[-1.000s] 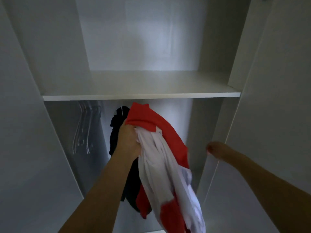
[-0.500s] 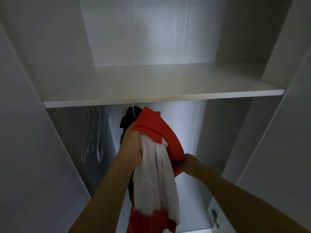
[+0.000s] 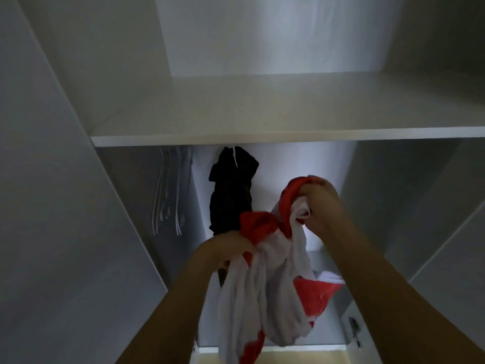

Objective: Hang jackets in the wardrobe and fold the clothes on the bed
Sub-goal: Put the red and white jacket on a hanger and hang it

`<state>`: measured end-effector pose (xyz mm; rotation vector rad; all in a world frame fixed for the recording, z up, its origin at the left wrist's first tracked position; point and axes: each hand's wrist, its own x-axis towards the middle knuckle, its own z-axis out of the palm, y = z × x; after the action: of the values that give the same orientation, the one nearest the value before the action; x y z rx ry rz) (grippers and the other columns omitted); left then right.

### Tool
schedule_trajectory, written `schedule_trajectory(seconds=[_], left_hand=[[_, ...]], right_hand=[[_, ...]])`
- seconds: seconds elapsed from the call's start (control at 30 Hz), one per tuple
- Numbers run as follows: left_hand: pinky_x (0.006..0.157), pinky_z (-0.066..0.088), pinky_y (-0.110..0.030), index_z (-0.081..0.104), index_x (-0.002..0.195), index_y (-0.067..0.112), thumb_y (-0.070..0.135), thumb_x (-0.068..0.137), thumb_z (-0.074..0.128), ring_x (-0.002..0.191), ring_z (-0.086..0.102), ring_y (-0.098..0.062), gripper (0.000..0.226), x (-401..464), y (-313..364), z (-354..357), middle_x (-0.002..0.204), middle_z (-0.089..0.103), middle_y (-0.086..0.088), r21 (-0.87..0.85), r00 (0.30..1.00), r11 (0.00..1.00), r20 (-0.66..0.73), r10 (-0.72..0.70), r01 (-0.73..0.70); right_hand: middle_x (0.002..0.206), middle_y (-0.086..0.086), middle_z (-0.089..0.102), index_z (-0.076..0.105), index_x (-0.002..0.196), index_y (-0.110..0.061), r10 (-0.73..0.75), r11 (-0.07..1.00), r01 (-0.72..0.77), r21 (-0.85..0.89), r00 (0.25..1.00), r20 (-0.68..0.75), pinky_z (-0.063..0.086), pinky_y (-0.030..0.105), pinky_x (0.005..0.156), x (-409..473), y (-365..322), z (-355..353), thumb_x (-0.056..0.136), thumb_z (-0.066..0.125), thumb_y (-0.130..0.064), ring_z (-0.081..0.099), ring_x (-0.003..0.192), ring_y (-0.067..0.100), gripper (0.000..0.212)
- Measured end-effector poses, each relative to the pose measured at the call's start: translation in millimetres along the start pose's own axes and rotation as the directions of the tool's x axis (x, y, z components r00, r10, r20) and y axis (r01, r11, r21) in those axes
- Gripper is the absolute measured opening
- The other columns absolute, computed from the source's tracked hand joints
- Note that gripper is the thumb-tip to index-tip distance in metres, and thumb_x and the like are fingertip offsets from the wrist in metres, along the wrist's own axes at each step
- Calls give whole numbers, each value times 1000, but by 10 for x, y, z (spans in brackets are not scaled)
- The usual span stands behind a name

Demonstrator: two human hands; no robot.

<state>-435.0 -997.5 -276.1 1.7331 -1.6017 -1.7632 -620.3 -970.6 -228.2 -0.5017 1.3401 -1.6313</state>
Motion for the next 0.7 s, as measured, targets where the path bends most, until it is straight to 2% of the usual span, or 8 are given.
schedule_trajectory(seconds=[0.07,0.13,0.2,0.27,0.4,0.47,0.6,0.7], left_hand=[[66,45,-23,58,113,14,18,88,63,90,56,-14,26,218,-14,-165,100,56,1,243,999,970,51,12,-24],[71,49,-26,56,116,7,24,87,61,93,57,-19,34,493,22,-422,105,56,-4,293,954,946,-218,205,-136],[93,48,-42,45,134,2,35,88,58,114,52,-34,58,726,27,-708,128,50,-17,440,768,898,-567,297,-22],[99,43,-51,31,145,1,34,91,54,127,41,-42,67,930,-45,-921,144,37,-24,534,665,825,-687,293,187],[95,47,-49,30,146,1,19,96,54,125,50,-37,58,1208,-186,-1178,140,47,-21,574,703,754,-678,217,320],[95,49,-46,44,138,0,13,97,54,122,55,-34,45,1264,-160,-1234,135,54,-19,637,740,696,-633,226,332],[76,54,-38,67,109,5,11,96,57,102,66,-27,18,1223,-6,-1215,113,67,-13,783,800,480,-550,238,395],[66,48,-32,70,105,9,14,96,57,96,68,-23,16,1191,16,-1186,105,70,-8,821,789,383,-542,288,424]], right_hand=[[72,5,59,57,111,-18,-207,974,202,-103,977,-41,49,25,49,-96,-23,146,86,41,11,56,55,16,42],[78,4,63,61,112,-17,-400,863,376,-338,917,-1,53,27,57,-126,31,279,87,40,8,60,61,15,41],[84,5,67,64,106,-15,-469,767,432,-475,882,44,55,28,64,-164,168,351,88,42,5,64,68,17,34],[77,4,66,61,100,-15,-435,739,389,-549,899,51,50,24,56,-164,273,315,92,46,-3,60,61,14,21],[64,0,53,50,75,-13,-403,620,306,-722,914,41,34,14,46,-56,286,179,97,41,-11,47,52,9,24],[68,7,56,55,76,-7,-385,592,270,-759,922,28,41,20,51,-3,244,155,98,39,-11,52,57,15,28],[85,16,63,61,99,4,-321,656,170,-735,945,-68,53,39,75,101,239,144,96,37,-10,61,75,28,28],[71,6,53,60,88,2,-278,697,107,-709,952,-130,44,29,61,142,235,100,95,39,-10,52,67,21,24]])
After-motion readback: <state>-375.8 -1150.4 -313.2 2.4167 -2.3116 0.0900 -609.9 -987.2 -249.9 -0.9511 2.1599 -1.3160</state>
